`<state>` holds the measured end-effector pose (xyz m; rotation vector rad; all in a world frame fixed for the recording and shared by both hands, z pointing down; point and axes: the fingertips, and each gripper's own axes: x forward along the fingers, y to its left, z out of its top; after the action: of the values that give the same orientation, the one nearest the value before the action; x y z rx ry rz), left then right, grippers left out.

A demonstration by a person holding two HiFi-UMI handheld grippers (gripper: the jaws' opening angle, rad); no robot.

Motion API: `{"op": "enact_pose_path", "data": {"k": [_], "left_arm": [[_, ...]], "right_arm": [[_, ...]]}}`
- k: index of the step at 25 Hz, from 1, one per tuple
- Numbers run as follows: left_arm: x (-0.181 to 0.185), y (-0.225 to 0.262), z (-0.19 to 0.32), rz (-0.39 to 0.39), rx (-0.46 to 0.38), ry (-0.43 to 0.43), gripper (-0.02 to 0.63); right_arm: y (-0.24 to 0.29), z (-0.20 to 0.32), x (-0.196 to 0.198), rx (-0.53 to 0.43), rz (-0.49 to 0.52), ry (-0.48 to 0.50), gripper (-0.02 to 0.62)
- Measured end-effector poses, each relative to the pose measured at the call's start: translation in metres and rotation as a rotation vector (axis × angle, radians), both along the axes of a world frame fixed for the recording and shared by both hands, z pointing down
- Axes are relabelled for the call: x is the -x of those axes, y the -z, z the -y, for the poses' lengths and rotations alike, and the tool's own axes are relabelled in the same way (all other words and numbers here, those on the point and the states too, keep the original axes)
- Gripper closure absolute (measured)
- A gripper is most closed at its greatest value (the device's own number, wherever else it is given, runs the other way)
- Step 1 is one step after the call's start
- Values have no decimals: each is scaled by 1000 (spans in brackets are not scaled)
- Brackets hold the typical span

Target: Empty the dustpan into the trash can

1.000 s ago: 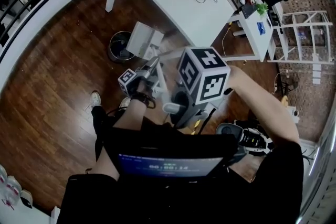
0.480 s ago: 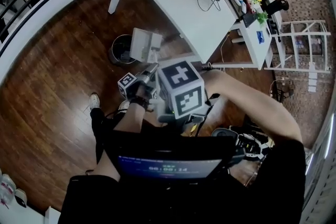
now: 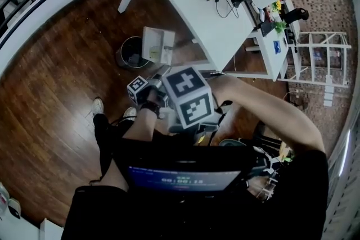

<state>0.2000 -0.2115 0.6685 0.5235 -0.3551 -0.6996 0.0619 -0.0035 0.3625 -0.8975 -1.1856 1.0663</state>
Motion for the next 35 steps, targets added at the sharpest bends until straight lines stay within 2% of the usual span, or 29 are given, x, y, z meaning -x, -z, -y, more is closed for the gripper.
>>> {"op": "enact_pose_path", "data": {"k": [14, 24, 26, 30, 32, 35], "left_arm": [[23, -6, 0, 8, 12, 22, 454], [28, -5, 1, 32, 2, 2, 454], [27, 0, 1, 39, -16, -33, 453], [23, 20, -10, 33, -105, -191, 459], [26, 22, -10, 75, -128, -245, 459], [35, 18, 3, 184, -154, -283, 459]], "right_arm": [[-2, 0, 16, 16, -7, 36, 532], [1, 0, 13, -22, 31, -6, 535], [3, -1, 7, -51, 51, -27, 538], [4, -6, -3, -133, 98, -55, 543], [7, -9, -5, -167, 137, -85, 543], [13, -12, -3, -205, 216, -138, 541]]}}
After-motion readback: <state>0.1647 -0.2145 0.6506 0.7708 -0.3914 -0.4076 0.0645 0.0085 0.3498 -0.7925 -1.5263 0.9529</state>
